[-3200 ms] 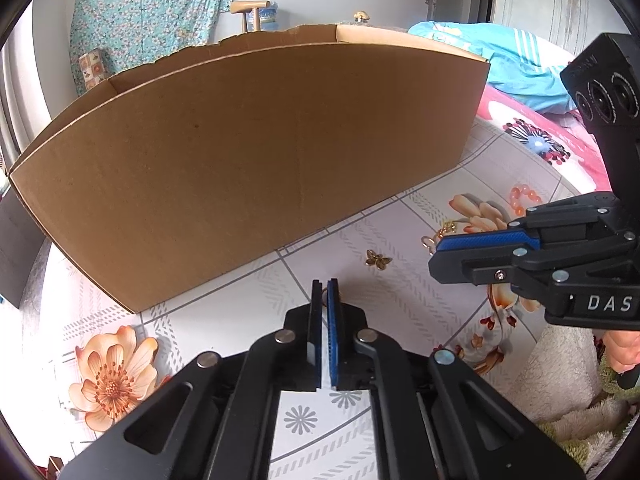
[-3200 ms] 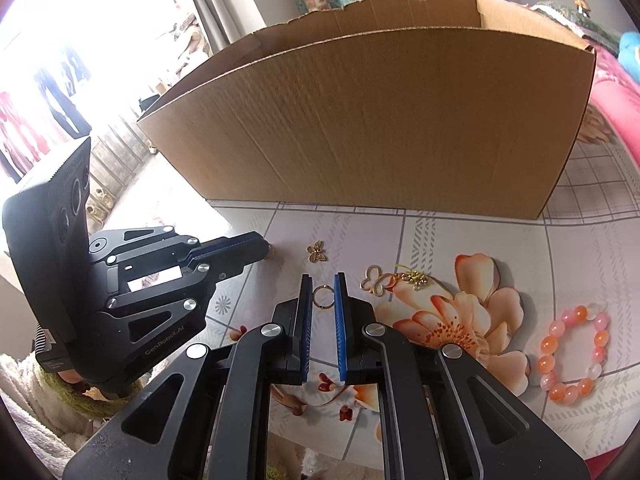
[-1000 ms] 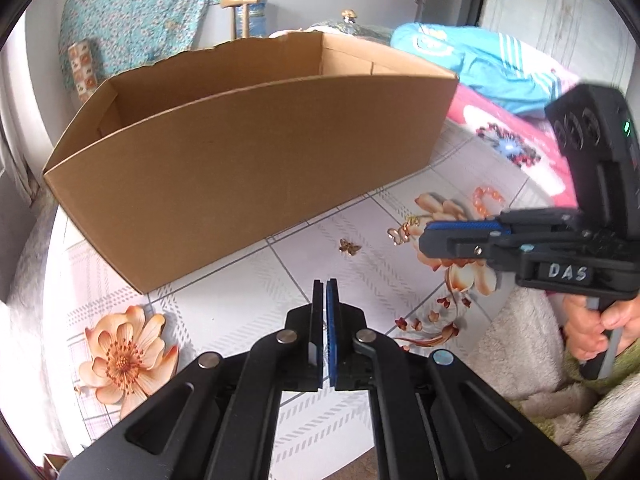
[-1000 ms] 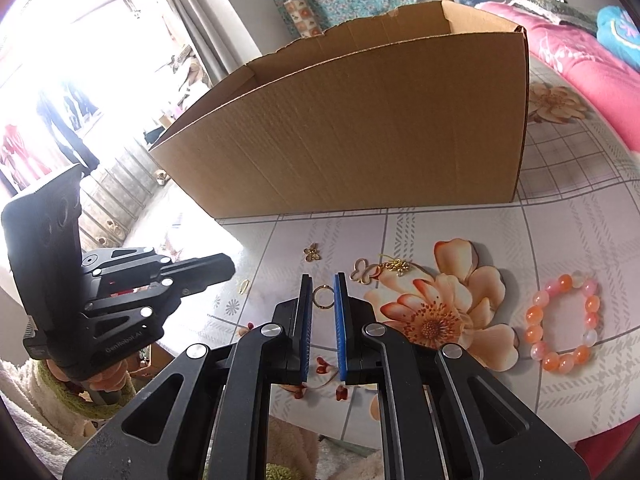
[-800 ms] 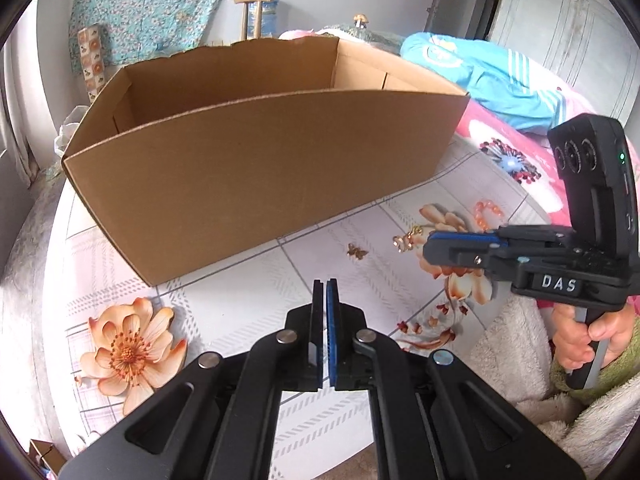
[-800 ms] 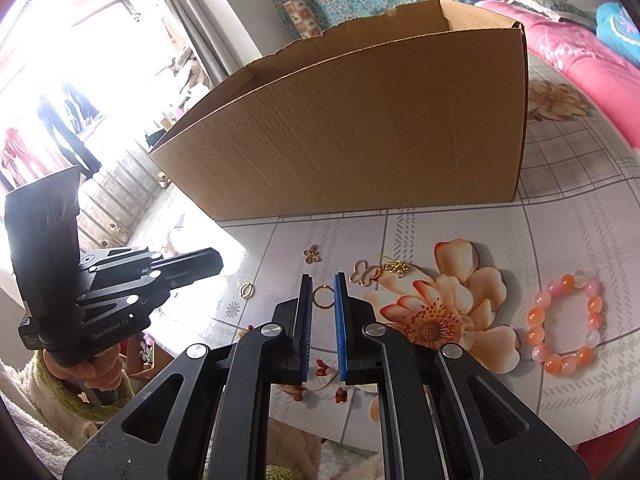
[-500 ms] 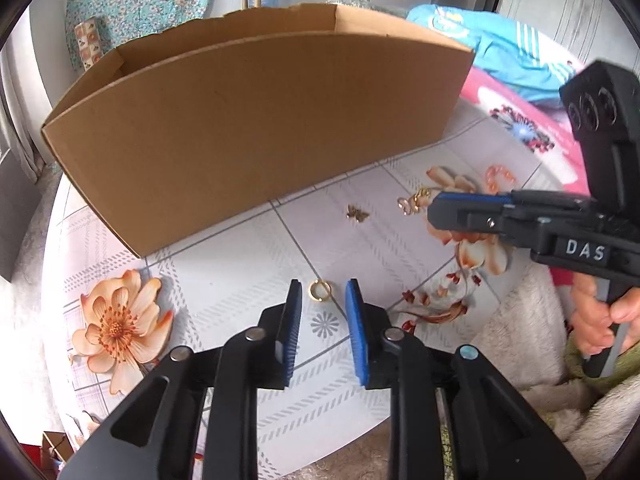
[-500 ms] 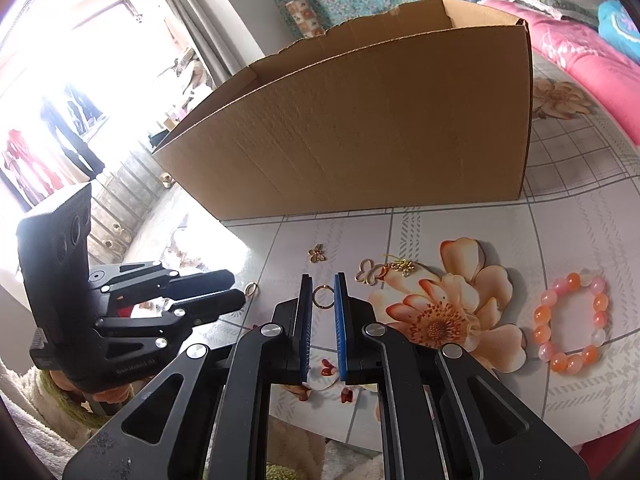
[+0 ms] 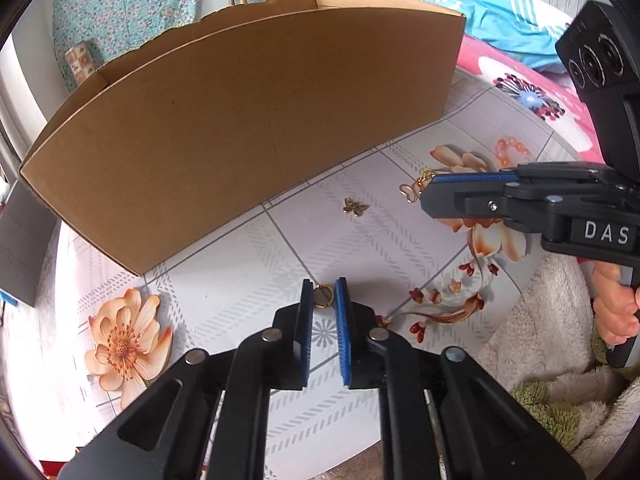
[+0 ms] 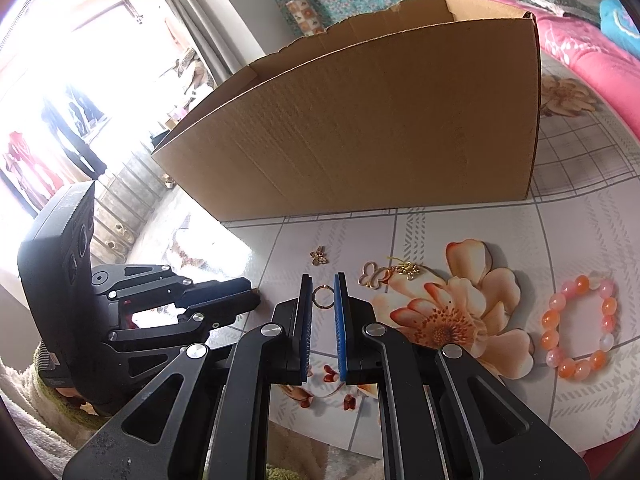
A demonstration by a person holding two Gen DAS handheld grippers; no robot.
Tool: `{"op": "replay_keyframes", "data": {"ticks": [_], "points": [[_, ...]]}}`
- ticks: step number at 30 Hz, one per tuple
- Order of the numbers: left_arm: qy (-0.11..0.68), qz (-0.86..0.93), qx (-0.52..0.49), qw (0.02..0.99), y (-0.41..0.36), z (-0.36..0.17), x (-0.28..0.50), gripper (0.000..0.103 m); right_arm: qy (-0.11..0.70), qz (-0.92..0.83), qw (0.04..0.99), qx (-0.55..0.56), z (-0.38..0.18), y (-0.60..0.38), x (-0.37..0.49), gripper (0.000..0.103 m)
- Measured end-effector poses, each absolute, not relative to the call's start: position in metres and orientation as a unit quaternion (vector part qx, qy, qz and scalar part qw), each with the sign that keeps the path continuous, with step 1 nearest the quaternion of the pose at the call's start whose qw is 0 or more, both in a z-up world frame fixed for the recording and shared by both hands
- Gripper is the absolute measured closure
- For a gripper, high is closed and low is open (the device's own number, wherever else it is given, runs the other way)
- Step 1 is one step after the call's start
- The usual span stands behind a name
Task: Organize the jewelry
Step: 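Hold the gold ring in the right tool and lift it off the sheet, then carry the gold ring over the box and open the right tool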
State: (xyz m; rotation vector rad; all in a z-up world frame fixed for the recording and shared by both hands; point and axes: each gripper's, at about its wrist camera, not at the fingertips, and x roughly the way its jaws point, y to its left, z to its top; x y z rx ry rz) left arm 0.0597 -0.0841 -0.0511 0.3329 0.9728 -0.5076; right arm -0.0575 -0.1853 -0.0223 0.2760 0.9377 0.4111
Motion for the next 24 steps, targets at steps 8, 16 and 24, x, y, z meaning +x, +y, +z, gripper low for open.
{"op": "replay_keyframes", "data": {"ticks": [8,16,24], "points": [[0.455,-0.243,0.145,0.844,-0.081,-0.051,0.059,0.093,0.441,0.192,0.868,0.125,-0.018,-0.181,-0.057,0.094],[0.407,-0.272,0.116,0.864,-0.067,-0.008,0.045,0.093,0.414,0.196,0.882,0.113,0.009,-0.177,-0.061,0.094],[0.318,-0.309,0.111,0.89,-0.055,0.088,0.082,0.093,0.366,0.257,0.89,0.083,0.087,-0.177,-0.015,0.094]]}}
